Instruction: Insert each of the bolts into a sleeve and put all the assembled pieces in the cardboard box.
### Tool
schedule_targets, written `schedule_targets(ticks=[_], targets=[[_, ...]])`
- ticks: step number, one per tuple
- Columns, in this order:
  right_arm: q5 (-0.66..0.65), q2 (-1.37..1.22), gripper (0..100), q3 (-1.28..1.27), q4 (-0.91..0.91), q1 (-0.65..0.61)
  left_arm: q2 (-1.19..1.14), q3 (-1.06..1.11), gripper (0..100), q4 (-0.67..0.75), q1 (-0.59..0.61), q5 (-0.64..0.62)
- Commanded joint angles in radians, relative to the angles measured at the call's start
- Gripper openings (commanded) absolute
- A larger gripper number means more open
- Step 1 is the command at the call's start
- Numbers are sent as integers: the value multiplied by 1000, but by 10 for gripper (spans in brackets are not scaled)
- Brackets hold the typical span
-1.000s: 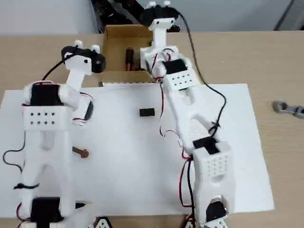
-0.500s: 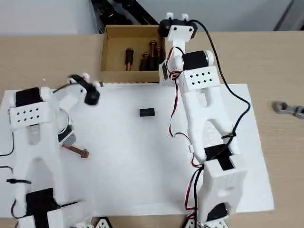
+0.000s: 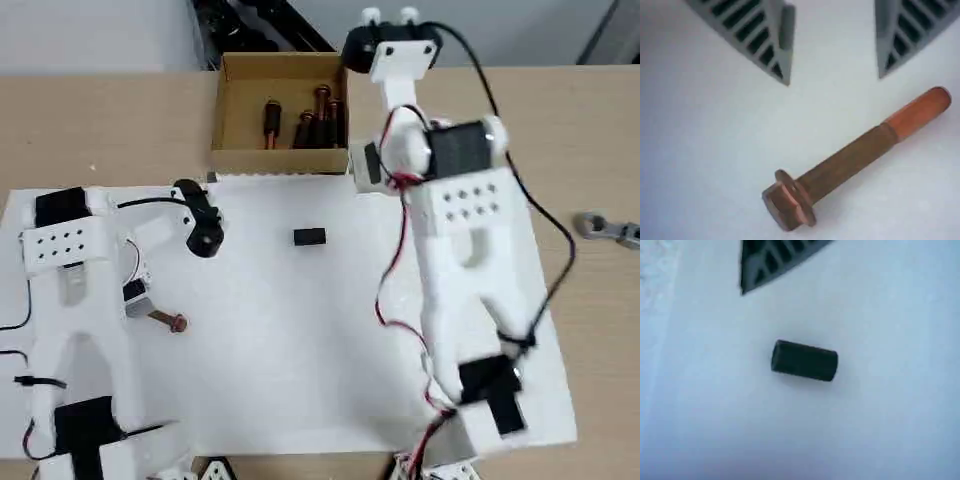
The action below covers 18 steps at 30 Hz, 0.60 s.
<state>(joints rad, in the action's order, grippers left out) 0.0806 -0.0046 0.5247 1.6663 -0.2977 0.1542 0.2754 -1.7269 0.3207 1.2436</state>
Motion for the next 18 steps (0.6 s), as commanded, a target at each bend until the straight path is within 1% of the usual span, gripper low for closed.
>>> schedule_targets(ticks=[1,7,12,18], targets=[[-15,162,234,-127,5,4,21,15,108,-17,2,48],[-9,421,234,-509,-2,12,21,54,108,51,2,68],[-8,622,234,-764,-54,12,21,74,108,75,2,147],[-9,802,234,-962,-147,8,20,77,108,101,2,255]])
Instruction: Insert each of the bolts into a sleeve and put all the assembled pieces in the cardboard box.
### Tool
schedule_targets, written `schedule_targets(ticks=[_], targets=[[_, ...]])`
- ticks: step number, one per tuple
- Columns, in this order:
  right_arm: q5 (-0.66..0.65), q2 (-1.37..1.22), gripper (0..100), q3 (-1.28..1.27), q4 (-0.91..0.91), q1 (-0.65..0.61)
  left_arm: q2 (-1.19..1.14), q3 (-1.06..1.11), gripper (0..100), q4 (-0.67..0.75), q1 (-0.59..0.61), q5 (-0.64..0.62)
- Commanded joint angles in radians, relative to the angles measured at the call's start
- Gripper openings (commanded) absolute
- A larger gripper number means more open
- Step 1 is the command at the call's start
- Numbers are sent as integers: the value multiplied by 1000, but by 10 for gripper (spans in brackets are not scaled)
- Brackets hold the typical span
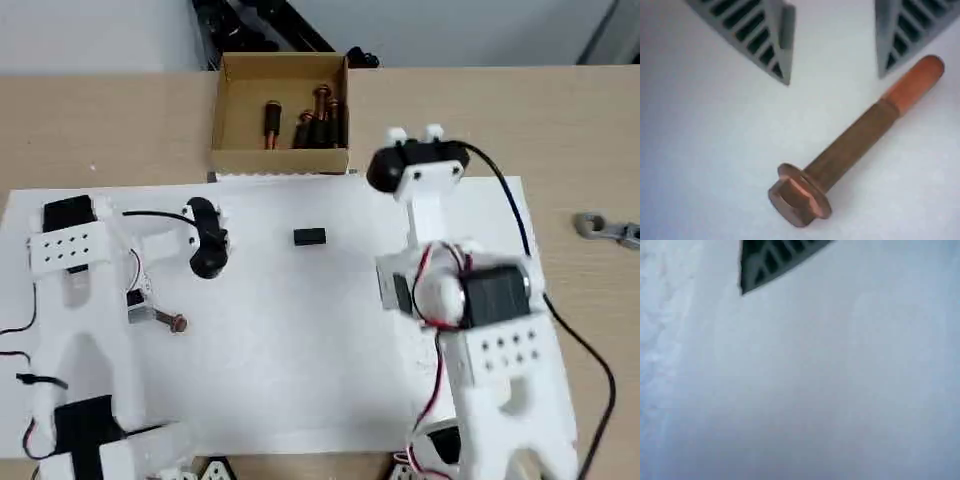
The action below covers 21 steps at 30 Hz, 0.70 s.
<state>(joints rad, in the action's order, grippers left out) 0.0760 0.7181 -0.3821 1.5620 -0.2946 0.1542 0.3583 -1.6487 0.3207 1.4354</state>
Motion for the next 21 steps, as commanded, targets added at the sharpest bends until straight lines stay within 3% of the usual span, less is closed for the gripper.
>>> schedule_targets(ticks=[1,6,14,21], targets=[[-5,96,234,-81,-50,5,20,-5,108,25,2,80],[-3,142,234,-164,-64,8,20,21,108,32,25,184],[58,133,234,-169,-74,12,20,140,108,155,25,305],[57,133,234,-169,-64,94,21,145,108,144,25,416]])
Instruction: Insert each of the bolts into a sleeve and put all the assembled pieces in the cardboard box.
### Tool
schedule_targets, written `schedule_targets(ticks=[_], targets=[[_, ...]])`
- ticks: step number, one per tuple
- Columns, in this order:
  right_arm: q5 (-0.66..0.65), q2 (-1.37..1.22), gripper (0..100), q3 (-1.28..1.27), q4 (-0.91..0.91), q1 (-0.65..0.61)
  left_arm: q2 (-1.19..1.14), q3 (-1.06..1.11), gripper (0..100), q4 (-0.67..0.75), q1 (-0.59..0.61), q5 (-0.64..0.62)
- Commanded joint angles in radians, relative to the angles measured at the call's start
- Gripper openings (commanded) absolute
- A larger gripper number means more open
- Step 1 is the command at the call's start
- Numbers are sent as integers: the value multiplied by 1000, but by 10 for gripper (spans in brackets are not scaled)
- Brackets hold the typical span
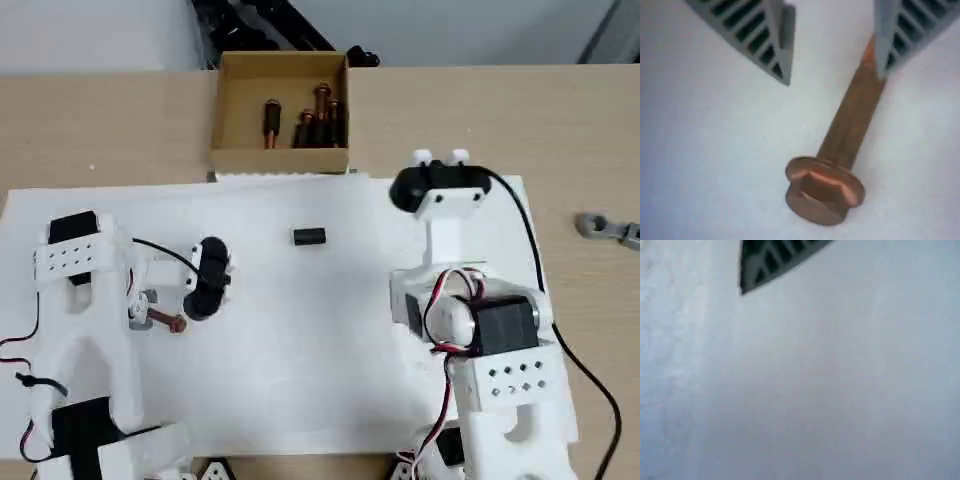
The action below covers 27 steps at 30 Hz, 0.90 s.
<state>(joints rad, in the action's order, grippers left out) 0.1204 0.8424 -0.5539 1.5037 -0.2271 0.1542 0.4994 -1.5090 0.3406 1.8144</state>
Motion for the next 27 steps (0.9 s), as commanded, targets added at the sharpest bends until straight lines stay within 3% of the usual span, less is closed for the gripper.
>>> schedule_targets(ticks=[1,9,18,27], targets=[[14,8,234,3,-5,31,20,5,108,2,5,48],[14,8,234,3,-5,62,20,5,108,-84,3,115],[14,8,234,2,-5,67,-104,56,108,83,-2,110],[14,12,234,-48,-5,65,-252,-41,108,92,-72,35]])
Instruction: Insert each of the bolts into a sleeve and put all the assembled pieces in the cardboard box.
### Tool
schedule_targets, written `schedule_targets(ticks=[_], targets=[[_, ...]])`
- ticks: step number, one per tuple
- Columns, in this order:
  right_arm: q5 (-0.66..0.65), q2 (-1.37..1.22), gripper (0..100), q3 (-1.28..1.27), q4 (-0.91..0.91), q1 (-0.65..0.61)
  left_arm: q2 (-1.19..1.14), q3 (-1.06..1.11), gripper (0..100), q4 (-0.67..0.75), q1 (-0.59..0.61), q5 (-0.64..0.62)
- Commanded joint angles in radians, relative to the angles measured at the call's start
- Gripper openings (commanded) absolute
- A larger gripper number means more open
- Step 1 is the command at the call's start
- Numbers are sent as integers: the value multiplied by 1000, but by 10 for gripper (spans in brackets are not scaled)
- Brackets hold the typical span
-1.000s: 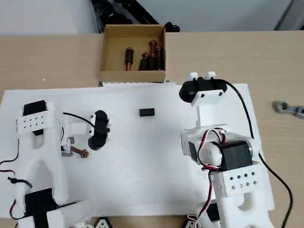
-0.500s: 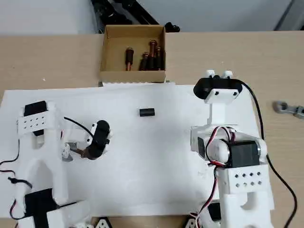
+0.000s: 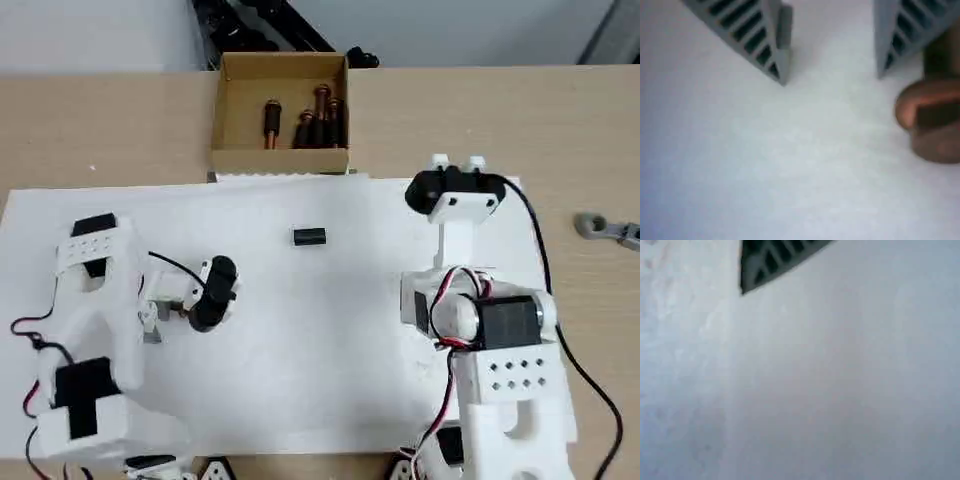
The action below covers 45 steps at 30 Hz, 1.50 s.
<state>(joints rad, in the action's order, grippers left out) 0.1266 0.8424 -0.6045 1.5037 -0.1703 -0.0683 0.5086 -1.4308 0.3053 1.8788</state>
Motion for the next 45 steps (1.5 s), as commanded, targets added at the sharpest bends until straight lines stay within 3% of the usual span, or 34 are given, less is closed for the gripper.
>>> schedule_targets(ticks=[1,13,21,31,42,45], targets=[[8,13,234,3,-5,8,-40,-68,108,12,-43,-40],[8,16,234,-2,-5,10,-43,-452,107,-321,-49,-51],[8,16,234,-2,-5,10,-60,-473,107,-313,-61,-51],[8,16,234,-2,-5,10,-256,-456,107,-180,-83,-89],[8,12,234,-2,-7,10,-365,-455,104,-173,-107,-98],[8,16,234,-2,-7,10,-384,-461,64,-173,-129,-129]])
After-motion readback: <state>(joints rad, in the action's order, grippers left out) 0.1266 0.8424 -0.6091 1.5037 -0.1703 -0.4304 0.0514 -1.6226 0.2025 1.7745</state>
